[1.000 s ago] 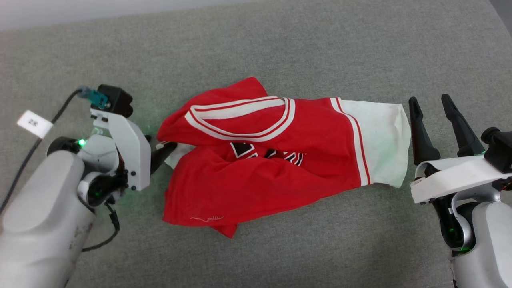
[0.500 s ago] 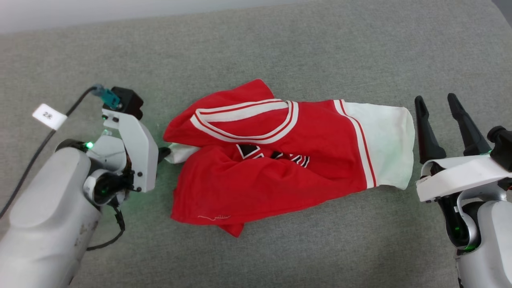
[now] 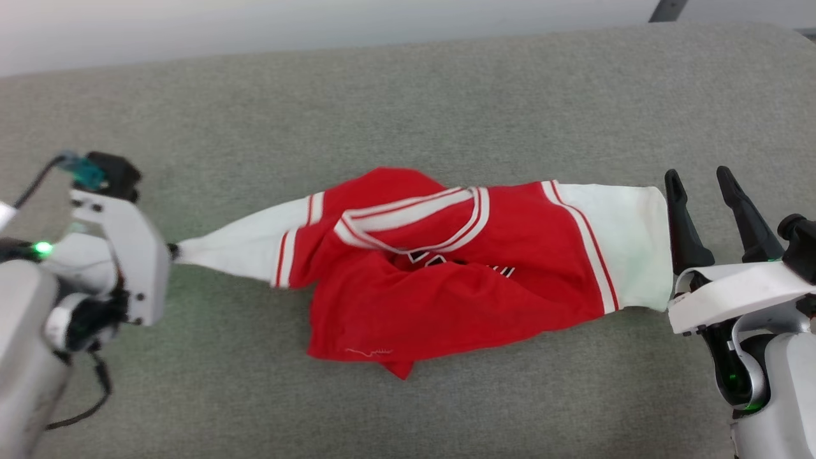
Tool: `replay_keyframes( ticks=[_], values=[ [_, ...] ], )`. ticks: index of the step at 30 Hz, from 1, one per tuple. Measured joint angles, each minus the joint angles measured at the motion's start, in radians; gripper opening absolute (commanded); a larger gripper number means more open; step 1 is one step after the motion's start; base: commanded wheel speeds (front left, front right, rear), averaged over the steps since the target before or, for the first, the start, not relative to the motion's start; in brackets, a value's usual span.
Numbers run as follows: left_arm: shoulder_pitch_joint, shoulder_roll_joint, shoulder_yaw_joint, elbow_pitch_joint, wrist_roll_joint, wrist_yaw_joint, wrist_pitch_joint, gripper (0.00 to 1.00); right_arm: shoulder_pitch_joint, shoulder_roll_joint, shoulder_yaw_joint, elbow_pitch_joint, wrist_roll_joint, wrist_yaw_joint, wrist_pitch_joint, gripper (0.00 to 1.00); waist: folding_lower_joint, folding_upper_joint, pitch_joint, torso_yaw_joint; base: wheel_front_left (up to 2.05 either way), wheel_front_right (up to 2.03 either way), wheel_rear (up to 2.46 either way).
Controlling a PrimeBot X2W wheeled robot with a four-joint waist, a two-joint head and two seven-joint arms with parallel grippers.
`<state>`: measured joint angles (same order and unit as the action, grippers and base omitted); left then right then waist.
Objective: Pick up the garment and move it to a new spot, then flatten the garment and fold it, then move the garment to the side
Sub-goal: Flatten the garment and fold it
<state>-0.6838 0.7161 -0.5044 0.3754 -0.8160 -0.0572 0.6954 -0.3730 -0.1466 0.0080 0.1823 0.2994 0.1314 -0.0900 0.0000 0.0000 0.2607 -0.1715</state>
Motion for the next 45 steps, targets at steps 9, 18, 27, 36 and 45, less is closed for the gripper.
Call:
replay_keyframes(
  ticks=[9, 18, 27, 36, 45],
  values=[
    [0.069, 0.139, 0.057, -0.065, 0.026, 0.053, -0.047, 0.0, 0.017, 0.0, 0.0, -0.016, 0.0, 0.0, 0.015, 1.0, 0.0, 0.0, -0.026, 0.033, 0.0, 0.0, 0.0],
    [0.149, 0.144, 0.081, -0.037, 0.0, 0.067, -0.107, 0.0, 0.031, 0.002, 0.001, -0.027, 0.0, 0.0, 0.023, 1.0, -0.0001, 0.0, -0.023, 0.049, 0.0, 0.0, 0.0],
    [0.155, 0.083, 0.061, 0.041, -0.012, 0.047, -0.152, 0.1, 0.029, 0.005, 0.005, -0.032, -0.002, 0.0, 0.03, 1.0, 0.0, 0.0, -0.02, 0.057, 0.0, 0.0, 0.0],
    [0.133, 0.077, 0.056, 0.056, 0.001, 0.035, -0.181, 1.0, 0.029, 0.005, 0.004, -0.034, -0.002, 0.0, 0.029, 1.0, 0.0, 0.0, -0.032, 0.062, 0.0, 0.0, 0.0],
    [0.141, 0.093, 0.043, -0.026, 0.017, 0.043, -0.188, 1.0, 0.03, 0.009, 0.0, -0.034, -0.002, 0.0, 0.028, 1.0, 0.0, 0.0, -0.05, 0.07, 0.0, 0.0, 0.0]
  ],
)
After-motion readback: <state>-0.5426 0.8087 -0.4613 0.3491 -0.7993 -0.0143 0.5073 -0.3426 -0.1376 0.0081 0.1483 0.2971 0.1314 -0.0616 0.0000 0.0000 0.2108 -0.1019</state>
